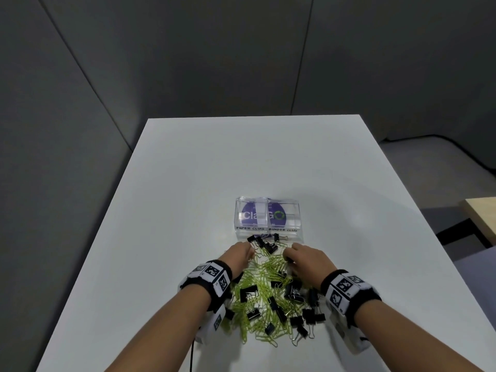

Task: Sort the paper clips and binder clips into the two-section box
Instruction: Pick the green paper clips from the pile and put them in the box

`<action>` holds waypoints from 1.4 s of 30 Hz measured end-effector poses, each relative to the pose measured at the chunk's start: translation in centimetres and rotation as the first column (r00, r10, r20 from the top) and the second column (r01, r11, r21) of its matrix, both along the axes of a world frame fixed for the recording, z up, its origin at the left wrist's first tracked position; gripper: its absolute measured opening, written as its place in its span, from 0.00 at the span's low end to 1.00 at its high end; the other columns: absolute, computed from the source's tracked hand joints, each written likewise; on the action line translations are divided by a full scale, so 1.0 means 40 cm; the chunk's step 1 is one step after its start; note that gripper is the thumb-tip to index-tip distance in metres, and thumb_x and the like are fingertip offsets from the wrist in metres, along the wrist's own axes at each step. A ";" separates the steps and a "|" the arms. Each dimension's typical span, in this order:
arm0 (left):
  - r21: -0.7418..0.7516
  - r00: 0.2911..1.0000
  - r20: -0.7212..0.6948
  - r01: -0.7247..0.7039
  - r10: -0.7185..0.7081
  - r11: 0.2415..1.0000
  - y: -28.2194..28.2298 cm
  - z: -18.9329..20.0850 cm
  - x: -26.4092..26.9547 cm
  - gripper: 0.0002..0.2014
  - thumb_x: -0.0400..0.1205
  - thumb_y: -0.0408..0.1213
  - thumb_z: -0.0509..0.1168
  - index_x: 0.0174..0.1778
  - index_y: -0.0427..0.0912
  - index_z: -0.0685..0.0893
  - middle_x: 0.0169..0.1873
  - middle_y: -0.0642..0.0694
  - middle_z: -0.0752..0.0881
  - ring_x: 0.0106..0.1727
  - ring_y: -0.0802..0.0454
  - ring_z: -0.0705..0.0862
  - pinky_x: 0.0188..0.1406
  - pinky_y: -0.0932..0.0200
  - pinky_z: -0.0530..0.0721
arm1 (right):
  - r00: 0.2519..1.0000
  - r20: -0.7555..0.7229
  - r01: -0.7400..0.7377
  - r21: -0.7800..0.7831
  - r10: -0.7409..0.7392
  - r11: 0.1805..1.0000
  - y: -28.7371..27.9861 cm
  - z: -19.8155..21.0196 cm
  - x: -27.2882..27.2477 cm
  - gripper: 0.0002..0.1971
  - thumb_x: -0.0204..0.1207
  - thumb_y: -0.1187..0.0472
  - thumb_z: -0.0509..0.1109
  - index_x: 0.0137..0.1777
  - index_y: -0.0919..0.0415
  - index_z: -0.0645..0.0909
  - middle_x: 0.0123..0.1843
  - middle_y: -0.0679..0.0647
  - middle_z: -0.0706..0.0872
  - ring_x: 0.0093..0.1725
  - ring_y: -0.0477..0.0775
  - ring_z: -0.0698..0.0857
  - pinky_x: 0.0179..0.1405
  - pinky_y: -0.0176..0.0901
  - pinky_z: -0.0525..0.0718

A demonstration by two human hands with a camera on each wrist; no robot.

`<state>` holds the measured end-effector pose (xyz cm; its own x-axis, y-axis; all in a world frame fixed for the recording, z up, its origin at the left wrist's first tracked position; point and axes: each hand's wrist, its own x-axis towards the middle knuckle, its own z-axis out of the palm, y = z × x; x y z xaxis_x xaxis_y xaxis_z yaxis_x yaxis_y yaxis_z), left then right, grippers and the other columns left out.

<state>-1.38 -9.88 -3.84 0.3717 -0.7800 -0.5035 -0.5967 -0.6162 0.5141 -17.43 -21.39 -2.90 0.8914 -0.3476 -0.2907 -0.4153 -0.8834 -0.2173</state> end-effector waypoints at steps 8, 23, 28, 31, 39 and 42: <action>0.016 0.998 0.061 0.015 -0.016 1.000 0.002 -0.005 -0.007 0.11 0.85 0.29 0.52 0.59 0.35 0.77 0.59 0.41 0.84 0.60 0.43 0.83 0.56 0.55 0.79 | 0.972 -0.191 0.134 -0.045 -0.140 0.990 -0.095 0.020 -0.037 0.10 0.80 0.56 0.58 0.57 0.56 0.77 0.54 0.54 0.82 0.46 0.54 0.81 0.41 0.40 0.75; 0.107 0.940 0.242 0.220 -0.240 0.970 -0.005 -0.016 -0.078 0.21 0.78 0.50 0.67 0.61 0.41 0.75 0.60 0.43 0.80 0.59 0.45 0.81 0.58 0.50 0.81 | 0.967 -0.209 0.179 0.162 -0.143 0.970 0.034 -0.033 0.048 0.22 0.75 0.45 0.66 0.62 0.56 0.68 0.59 0.56 0.82 0.54 0.57 0.83 0.48 0.47 0.79; 0.149 0.901 0.267 0.310 -0.341 0.939 0.000 -0.017 -0.068 0.19 0.82 0.48 0.62 0.64 0.40 0.75 0.63 0.42 0.80 0.63 0.44 0.79 0.61 0.48 0.80 | 0.982 -0.161 0.128 0.177 -0.100 0.976 0.037 -0.025 0.043 0.28 0.73 0.40 0.66 0.68 0.54 0.67 0.65 0.54 0.79 0.59 0.56 0.81 0.55 0.49 0.79; 0.140 0.894 0.281 0.322 -0.349 0.937 0.009 -0.014 -0.058 0.20 0.82 0.49 0.62 0.65 0.40 0.75 0.64 0.42 0.79 0.65 0.45 0.79 0.62 0.50 0.79 | 0.985 -0.166 0.079 0.129 -0.057 0.988 0.046 -0.025 0.048 0.28 0.74 0.43 0.67 0.68 0.56 0.66 0.64 0.56 0.78 0.60 0.58 0.80 0.55 0.50 0.79; 0.194 0.886 0.273 0.332 -0.376 0.923 0.024 -0.010 -0.058 0.19 0.83 0.47 0.61 0.64 0.37 0.75 0.64 0.40 0.78 0.65 0.42 0.77 0.62 0.48 0.77 | 0.975 -0.220 -0.036 0.028 0.042 0.999 0.065 -0.030 0.051 0.18 0.81 0.51 0.60 0.62 0.63 0.71 0.62 0.62 0.77 0.60 0.61 0.79 0.54 0.52 0.77; 0.225 0.884 0.268 0.328 -0.382 0.917 0.019 -0.006 -0.061 0.19 0.84 0.45 0.59 0.65 0.36 0.74 0.65 0.38 0.78 0.66 0.41 0.77 0.63 0.47 0.77 | 0.969 -0.230 -0.089 0.012 0.090 0.996 0.064 -0.039 0.042 0.17 0.83 0.51 0.56 0.64 0.63 0.70 0.62 0.63 0.76 0.60 0.62 0.78 0.49 0.51 0.74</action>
<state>-3.82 -9.11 -4.06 0.2396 -0.8016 -0.5477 -0.9006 -0.3943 0.1830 -15.76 -18.82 -4.47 0.8280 -0.2688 -0.4921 -0.3735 -0.9190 -0.1264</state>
